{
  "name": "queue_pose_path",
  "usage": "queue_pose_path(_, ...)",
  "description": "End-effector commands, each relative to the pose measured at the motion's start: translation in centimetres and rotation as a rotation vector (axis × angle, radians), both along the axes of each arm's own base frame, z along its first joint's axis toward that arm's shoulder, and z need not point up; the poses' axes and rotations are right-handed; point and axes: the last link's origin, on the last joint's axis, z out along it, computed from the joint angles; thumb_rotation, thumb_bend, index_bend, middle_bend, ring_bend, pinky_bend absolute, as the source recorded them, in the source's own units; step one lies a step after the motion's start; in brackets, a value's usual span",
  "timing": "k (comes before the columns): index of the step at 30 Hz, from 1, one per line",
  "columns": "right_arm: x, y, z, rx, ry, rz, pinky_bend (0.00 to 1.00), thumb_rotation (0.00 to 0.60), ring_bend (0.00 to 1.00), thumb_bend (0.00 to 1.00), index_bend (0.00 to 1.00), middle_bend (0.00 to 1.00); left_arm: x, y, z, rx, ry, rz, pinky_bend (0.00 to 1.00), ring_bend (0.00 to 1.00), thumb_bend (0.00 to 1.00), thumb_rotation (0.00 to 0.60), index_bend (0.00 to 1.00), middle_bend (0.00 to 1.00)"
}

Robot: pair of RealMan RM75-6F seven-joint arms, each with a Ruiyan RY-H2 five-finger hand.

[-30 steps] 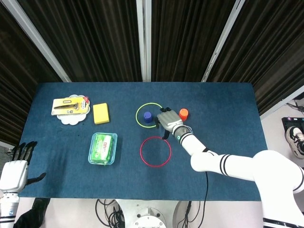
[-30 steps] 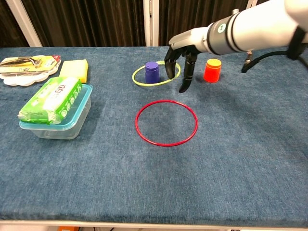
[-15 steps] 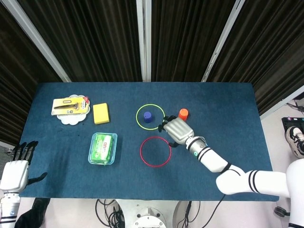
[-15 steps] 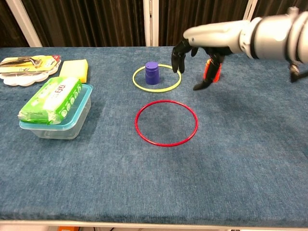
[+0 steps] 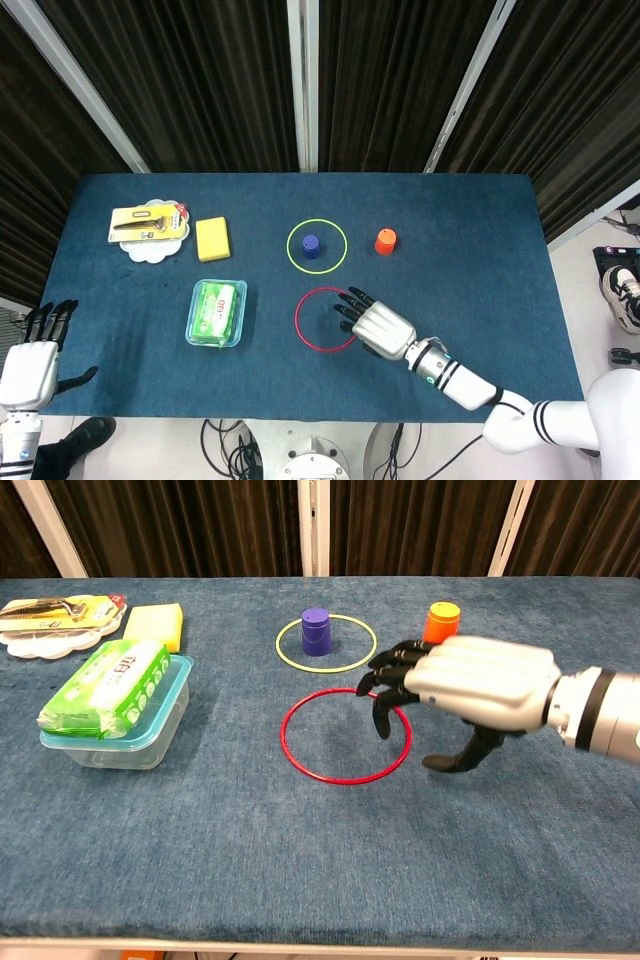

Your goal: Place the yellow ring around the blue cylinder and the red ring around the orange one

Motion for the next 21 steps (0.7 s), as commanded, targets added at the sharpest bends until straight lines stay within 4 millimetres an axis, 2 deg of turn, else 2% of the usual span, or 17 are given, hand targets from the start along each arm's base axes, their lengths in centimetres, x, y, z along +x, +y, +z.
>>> queue_pose_path(1,-0.6,0.6,-1.1,-0.007,-0.03,-0.007,0.0,0.6,0.0,0.26,0.43,0.12,0.0,0.0,0.0,0.001,0.0,0.0,0.0,0.0,0.09,0.6,0.06,0.05)
queue_pose_path(10,-0.4,-0.4,-2.2,-0.012,-0.061,-0.047,0.0,0.6,0.0,0.29,0.51,0.14,0.1,0.1,0.0,0.0,0.0,-0.006,0.0,0.0,0.09,0.6,0.06,0.05)
queue_pose_path(21,-0.2,-0.6,-3.4,0.007,-0.054,-0.064,0.0,0.6,0.0,0.32,0.53,0.15,-0.3,0.0,0.0,0.0,-0.005,0.005,0.0,0.0,0.09,0.6,0.06,0.05)
